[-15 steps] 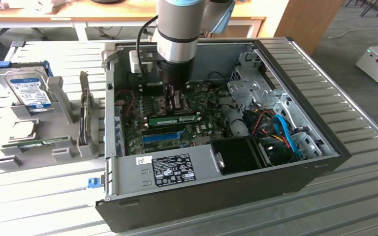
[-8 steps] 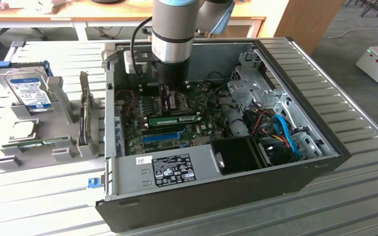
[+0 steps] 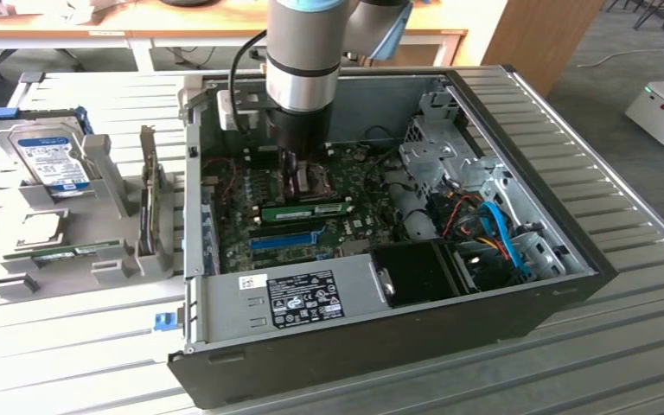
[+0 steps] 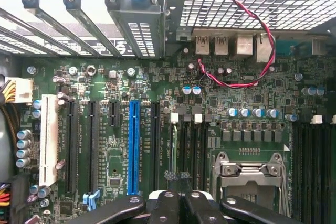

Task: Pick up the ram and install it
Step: 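Press down the ram until it locks into place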

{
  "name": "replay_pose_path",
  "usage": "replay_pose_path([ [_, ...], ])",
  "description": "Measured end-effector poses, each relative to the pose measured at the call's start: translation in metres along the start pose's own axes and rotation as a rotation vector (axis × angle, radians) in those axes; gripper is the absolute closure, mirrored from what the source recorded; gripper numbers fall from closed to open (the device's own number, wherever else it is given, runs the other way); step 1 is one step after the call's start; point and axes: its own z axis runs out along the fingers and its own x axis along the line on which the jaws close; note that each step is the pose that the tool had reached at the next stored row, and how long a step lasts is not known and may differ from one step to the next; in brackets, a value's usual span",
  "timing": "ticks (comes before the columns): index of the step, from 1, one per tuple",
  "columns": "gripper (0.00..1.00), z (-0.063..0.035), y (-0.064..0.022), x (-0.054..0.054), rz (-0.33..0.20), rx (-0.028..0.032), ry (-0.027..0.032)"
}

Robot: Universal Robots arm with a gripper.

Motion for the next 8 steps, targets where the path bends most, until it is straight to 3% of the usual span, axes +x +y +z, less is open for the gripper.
replay_pose_path([
  [8, 0.89, 0.0062, -0.0002, 0.0005, 0.000, -0.0001, 0.0001],
])
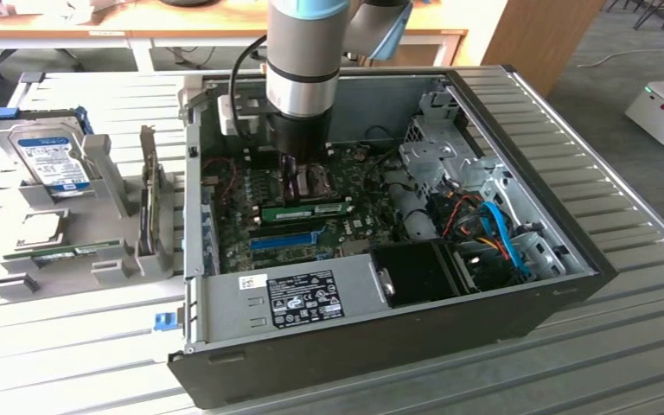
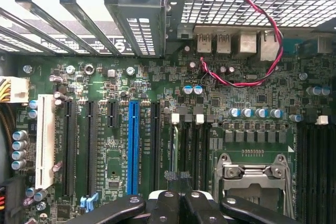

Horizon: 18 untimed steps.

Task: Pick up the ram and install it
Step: 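Press down the ram until it locks into place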

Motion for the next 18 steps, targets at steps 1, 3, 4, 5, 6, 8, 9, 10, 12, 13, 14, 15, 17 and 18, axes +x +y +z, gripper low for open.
replay_pose_path([
  [1, 0.89, 0.0001, 0.0000, 0.0000, 0.000, -0.0001, 0.0002],
  [3, 0.89, 0.0001, 0.0000, 0.0000, 0.000, -0.0002, 0.0002],
  [4, 0.89, 0.0001, 0.0000, 0.0000, 0.000, -0.0001, 0.0001],
  [5, 0.89, 0.0002, 0.0000, 0.0000, 0.000, 0.0000, -0.0001],
  [6, 0.89, 0.0004, 0.0000, 0.0000, 0.000, 0.0000, -0.0001],
  [8, 0.89, 0.0015, -0.0001, -0.0001, 0.000, 0.0002, -0.0003],
  [9, 0.89, 0.0017, -0.0001, 0.0000, 0.000, -0.0001, 0.0001],
  [10, 0.89, 0.0017, -0.0001, 0.0000, 0.000, -0.0001, 0.0001],
  [12, 0.89, 0.0017, 0.0000, 0.0000, 0.000, -0.0001, 0.0001],
  [13, 0.89, 0.0017, -0.0001, 0.0000, 0.000, -0.0001, 0.0001],
  [14, 0.89, 0.0018, -0.0001, 0.0000, 0.000, 0.0000, 0.0000],
  [15, 0.89, 0.0022, -0.0001, 0.0000, 0.000, 0.0001, -0.0003],
  [17, 0.89, 0.0029, -0.0001, 0.0001, 0.000, 0.0001, -0.0002],
  [18, 0.89, 0.0029, -0.0001, 0.0001, 0.000, 0.0000, 0.0000],
])
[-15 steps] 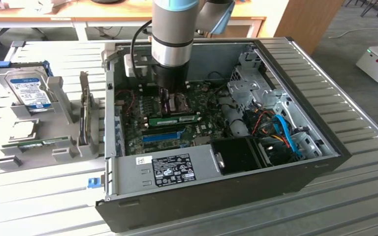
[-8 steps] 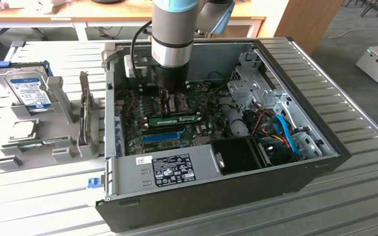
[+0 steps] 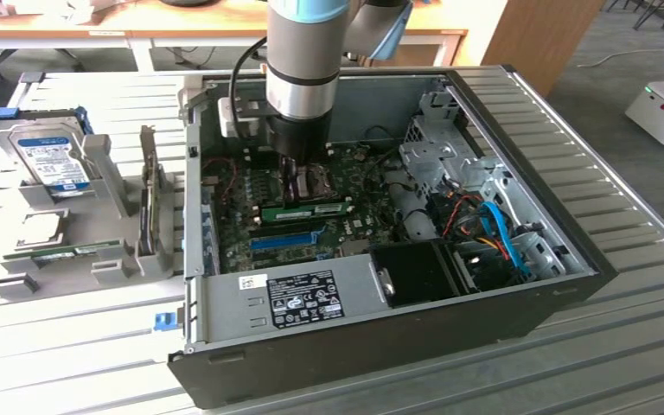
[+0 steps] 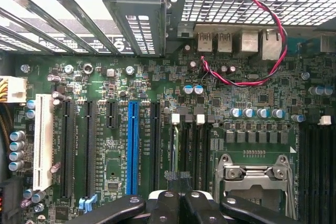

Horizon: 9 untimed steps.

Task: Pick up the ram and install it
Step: 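Press down the ram until it locks into place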

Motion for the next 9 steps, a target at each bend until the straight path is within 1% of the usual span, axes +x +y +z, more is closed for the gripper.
replay_pose_path([
  [9, 0.89, 0.0012, 0.0000, 0.0001, 0.000, 0.0000, 0.0000],
])
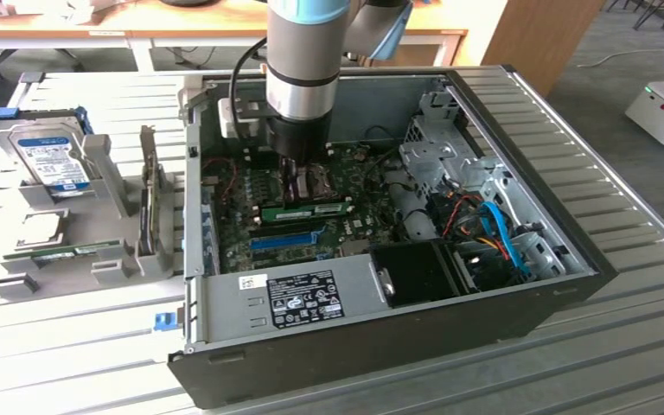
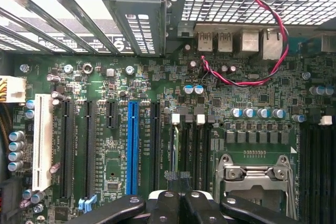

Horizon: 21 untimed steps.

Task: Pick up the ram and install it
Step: 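Press down the ram until it locks into place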

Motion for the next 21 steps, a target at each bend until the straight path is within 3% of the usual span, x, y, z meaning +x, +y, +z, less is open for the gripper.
replay_pose_path([
  [21, 0.89, 0.0019, -0.0001, 0.0001, 0.000, 0.0000, 0.0001],
])
